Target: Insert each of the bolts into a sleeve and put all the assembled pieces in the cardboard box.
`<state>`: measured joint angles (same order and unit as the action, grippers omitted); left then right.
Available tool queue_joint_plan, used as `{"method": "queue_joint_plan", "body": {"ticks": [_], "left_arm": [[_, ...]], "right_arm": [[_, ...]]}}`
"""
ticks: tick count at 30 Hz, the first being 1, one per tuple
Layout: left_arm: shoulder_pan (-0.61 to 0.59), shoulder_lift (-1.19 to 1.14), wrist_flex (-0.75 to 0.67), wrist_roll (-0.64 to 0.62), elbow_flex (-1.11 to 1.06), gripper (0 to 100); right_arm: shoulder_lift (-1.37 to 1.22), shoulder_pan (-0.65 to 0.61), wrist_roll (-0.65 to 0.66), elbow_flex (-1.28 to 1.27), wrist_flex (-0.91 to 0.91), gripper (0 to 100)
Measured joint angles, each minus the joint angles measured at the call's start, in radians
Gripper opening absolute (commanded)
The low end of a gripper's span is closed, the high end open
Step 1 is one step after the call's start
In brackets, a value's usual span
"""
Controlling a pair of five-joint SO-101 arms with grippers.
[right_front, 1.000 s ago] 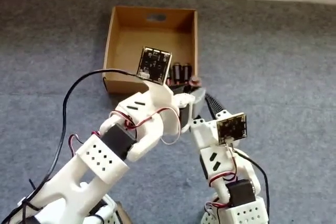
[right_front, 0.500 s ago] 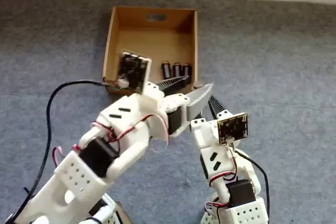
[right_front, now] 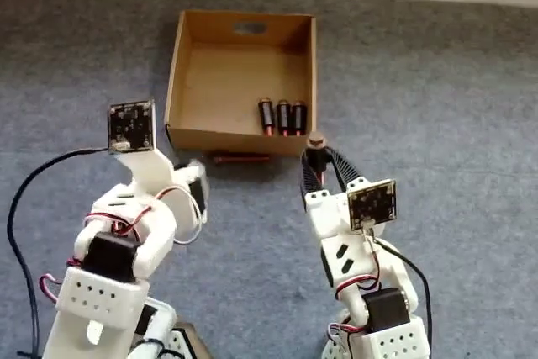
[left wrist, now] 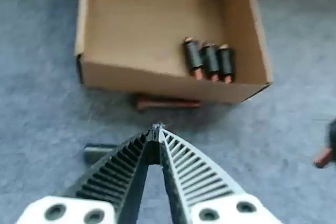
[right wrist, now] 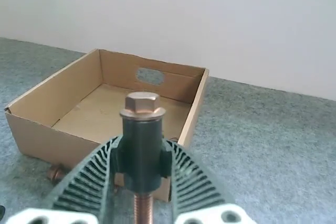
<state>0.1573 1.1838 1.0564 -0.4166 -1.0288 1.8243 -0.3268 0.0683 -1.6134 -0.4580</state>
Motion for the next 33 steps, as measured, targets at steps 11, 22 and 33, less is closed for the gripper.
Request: {"method": "queue_joint_plan", "body": {"ticks": [11, 22, 33], "left_arm": [[-0.255, 0.000, -0.275, 0.000, -0.364, 1], [-0.258, 0.000, -0.310, 0.288, -0.446, 1], [-0.147, 0.000, -0.445, 0.505, -0.562, 1]], "right_arm": [[-0.008, 0.000, 0.000, 0.302, -0.163, 0.5], [-0.514, 0.000, -0.132, 0.715, -0.169, 0.5], [-1.221, 0.000, -0.311, 0.868, 0.058, 0.5]]}}
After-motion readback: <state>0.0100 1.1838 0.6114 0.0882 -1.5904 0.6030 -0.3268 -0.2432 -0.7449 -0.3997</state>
